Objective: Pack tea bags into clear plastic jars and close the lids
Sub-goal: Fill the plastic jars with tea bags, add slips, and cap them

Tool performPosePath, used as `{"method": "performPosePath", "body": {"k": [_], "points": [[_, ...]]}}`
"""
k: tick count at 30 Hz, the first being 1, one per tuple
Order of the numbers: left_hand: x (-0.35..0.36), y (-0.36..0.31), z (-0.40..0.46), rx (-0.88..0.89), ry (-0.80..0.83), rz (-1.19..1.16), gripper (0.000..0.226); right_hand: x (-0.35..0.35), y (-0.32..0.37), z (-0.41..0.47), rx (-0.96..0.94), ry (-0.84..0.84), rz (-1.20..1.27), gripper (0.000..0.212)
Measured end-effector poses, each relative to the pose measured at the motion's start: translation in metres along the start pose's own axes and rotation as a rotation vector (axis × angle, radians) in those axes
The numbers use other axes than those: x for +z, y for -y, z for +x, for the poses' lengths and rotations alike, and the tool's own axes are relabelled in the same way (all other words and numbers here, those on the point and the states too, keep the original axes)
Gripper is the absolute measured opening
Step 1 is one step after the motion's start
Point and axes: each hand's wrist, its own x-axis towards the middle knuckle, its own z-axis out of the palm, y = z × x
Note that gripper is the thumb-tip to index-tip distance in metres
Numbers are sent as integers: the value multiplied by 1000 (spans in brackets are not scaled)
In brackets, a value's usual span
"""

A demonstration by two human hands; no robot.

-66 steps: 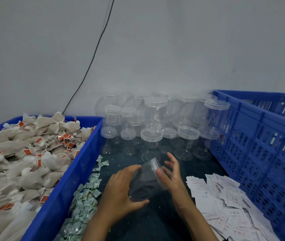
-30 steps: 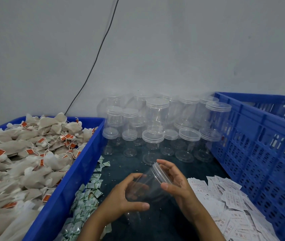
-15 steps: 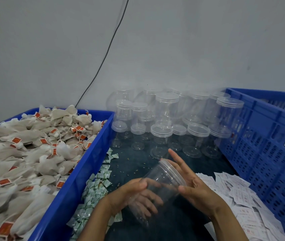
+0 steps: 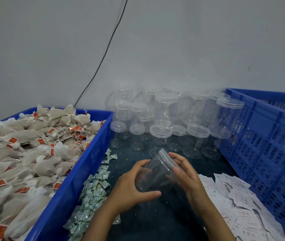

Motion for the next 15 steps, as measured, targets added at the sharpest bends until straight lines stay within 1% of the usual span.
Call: {"method": "performPosePath", "body": {"k": [4,5,6,8,11,13,15], "points": [[2,1,0,-96,195,-347,73,0,3,1,-64,-62,6,46],[3,0,0,-112,226,-404,72,-2,4,1,-59,-85,25,44],[3,0,0,-121,220,-434,72,-4,5,2,-37,-107,56,44],[3,-1,1,-128,136,-454,73,-7,6,3,58,-183,104,53],[6,4,4,-140,-6,-443,79,-11,-1,6,344,-296,81,62],[9,7,5,-156,-69,-398,82,-12,-6,5,517,-281,10,62],[15,11,6,-170,-103,-329,84,-14,-11,4,604,-269,-75,60]]}}
